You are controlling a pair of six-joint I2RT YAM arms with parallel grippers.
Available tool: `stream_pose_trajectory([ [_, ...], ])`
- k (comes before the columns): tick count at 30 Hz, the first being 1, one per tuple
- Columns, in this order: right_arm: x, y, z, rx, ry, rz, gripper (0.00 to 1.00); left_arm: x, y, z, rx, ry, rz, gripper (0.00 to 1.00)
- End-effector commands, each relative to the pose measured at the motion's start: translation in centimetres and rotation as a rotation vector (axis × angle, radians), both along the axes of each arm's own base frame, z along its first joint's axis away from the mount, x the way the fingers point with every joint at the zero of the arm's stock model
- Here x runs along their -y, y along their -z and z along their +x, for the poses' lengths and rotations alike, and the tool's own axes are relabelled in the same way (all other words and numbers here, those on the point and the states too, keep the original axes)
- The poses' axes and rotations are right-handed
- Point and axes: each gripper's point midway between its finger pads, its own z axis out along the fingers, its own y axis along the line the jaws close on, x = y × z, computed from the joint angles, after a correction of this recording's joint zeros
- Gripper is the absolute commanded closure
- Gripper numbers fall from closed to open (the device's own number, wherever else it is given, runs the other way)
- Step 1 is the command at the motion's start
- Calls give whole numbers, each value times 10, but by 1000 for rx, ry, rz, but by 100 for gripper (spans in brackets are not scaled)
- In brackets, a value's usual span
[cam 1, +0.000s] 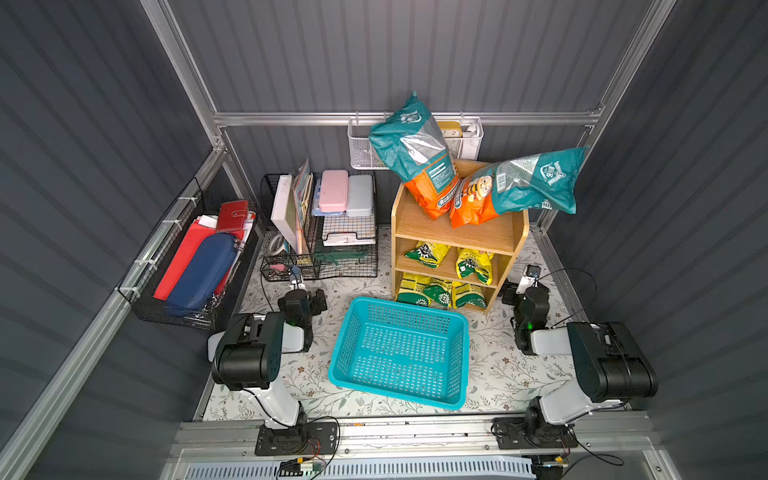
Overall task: Take down the fertilizer bag from the shelf
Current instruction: Pick up the fertilizer bag from the shelf.
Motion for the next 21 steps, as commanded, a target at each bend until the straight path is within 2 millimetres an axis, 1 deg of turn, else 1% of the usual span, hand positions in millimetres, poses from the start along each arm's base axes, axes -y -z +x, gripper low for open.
stream_pose_trajectory([
  [1,-12,2,-1,-7,-57,14,1,2,-1,-3,-3,7,-16,1],
  [17,-11,1,-1,-8,-54,20,1,3,-1,-3,-6,8,-17,1],
  [19,-11,-7,-4,26,-58,12,1,4,-6,-2,11,18,-11,1],
  [20,-11,-12,-9,37,-55,8,1,3,-10,1,-4,23,19,1],
  [21,-7,-20,-14,49,-30,6,1,8,-17,4,-45,32,17,1],
])
